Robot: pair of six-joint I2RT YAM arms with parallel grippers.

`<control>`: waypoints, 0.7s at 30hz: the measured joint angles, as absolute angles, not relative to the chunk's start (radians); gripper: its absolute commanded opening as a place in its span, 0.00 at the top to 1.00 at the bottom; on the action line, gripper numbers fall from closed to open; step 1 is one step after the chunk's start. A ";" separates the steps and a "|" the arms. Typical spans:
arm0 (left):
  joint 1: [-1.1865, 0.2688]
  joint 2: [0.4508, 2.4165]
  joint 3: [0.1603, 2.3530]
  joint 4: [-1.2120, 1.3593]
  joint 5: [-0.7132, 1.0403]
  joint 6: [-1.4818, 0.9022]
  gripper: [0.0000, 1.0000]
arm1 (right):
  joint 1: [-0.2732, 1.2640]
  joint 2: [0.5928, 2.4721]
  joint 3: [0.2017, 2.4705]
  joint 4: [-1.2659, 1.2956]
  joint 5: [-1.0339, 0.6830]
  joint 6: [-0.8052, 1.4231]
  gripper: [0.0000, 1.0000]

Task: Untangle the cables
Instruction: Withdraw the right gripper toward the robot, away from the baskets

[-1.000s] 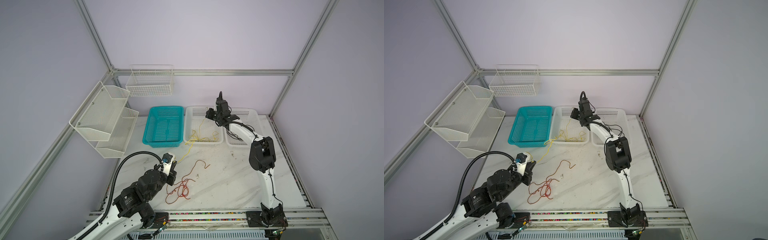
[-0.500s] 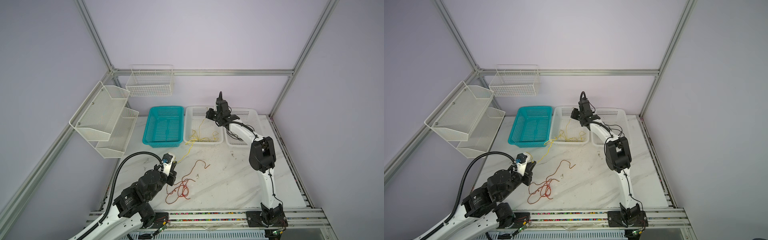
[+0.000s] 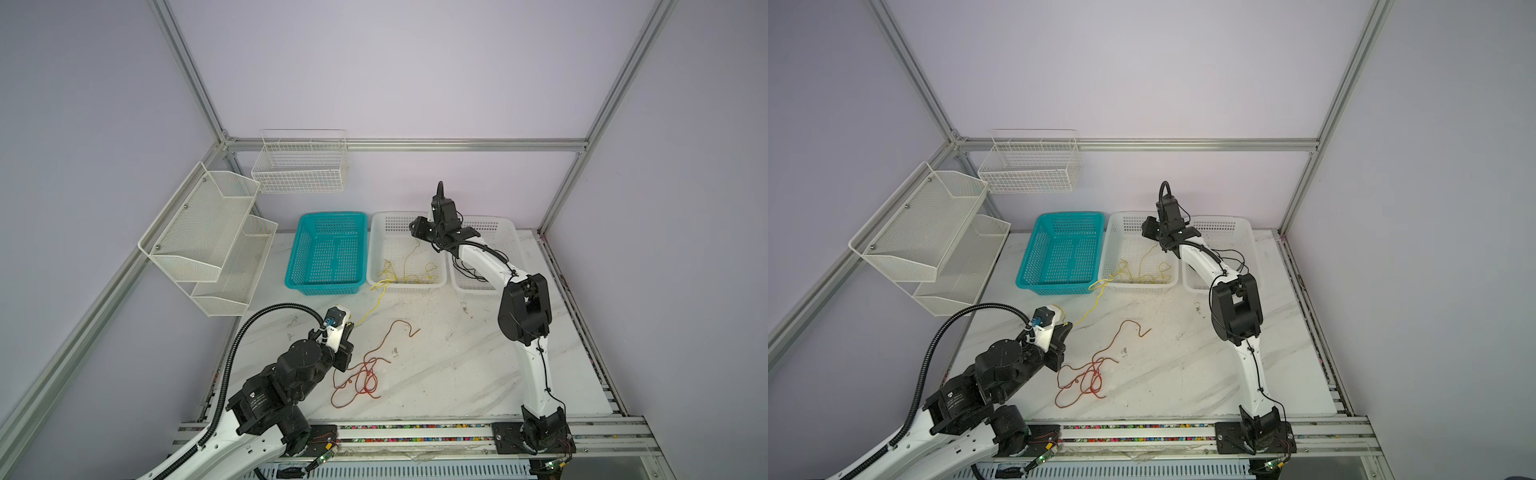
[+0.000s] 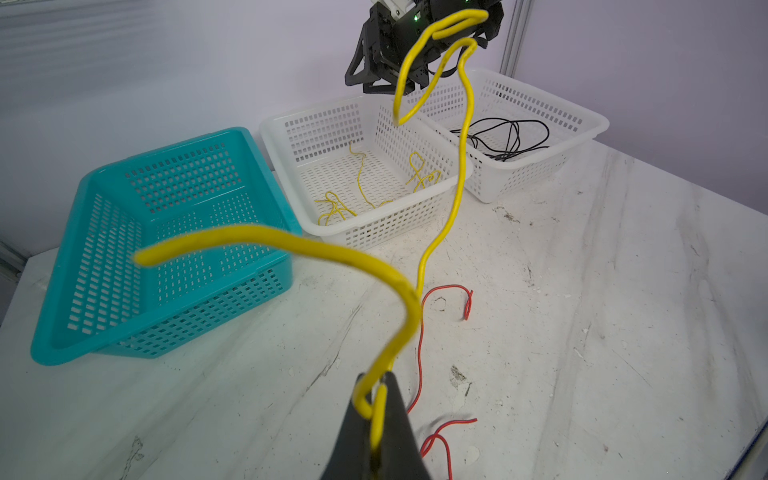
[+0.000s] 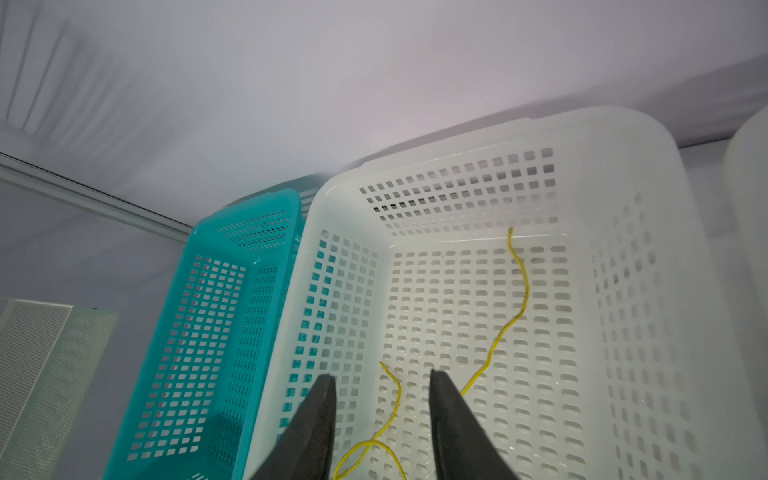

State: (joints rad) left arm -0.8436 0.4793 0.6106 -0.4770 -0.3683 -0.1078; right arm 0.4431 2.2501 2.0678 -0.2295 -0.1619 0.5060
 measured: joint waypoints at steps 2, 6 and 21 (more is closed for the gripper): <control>-0.843 0.479 0.611 -0.477 -0.369 -0.108 1.00 | 0.443 2.238 2.070 -0.234 -0.161 0.507 0.53; -0.842 0.479 0.611 -0.477 -0.371 -0.108 1.00 | 0.445 2.187 2.070 -0.257 -0.158 0.504 0.45; -0.839 0.482 0.611 -0.477 -0.375 -0.108 1.00 | 0.503 1.428 1.532 -0.195 -0.007 0.458 0.03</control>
